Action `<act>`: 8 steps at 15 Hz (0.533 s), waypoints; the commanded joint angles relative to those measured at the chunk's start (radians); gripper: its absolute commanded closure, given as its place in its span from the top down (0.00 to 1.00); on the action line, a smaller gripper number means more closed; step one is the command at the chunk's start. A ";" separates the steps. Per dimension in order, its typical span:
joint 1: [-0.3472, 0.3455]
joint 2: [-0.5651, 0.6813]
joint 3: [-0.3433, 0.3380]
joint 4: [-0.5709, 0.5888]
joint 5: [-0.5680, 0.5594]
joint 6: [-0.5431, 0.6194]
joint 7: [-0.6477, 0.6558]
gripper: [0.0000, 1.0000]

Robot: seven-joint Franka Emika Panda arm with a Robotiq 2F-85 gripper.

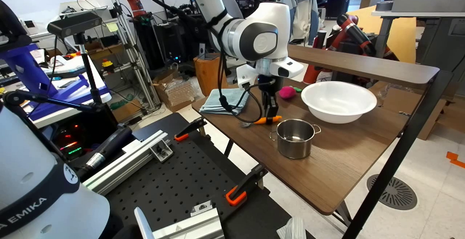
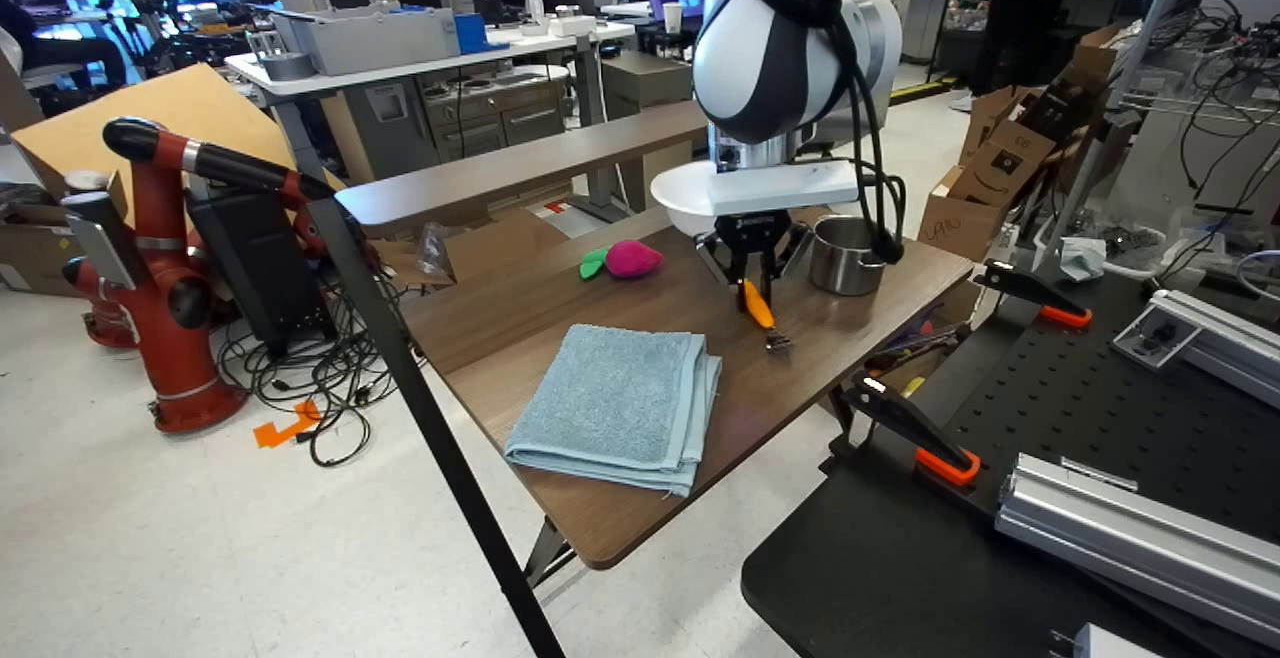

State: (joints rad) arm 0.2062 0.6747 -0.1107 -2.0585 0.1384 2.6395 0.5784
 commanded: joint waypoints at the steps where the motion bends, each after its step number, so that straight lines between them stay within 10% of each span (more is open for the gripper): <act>1: 0.009 0.002 -0.011 -0.004 -0.011 0.033 0.010 0.03; 8: -0.016 -0.163 0.030 -0.090 0.017 0.028 -0.036 0.06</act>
State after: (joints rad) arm 0.2056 0.6161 -0.1076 -2.0773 0.1411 2.6537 0.5731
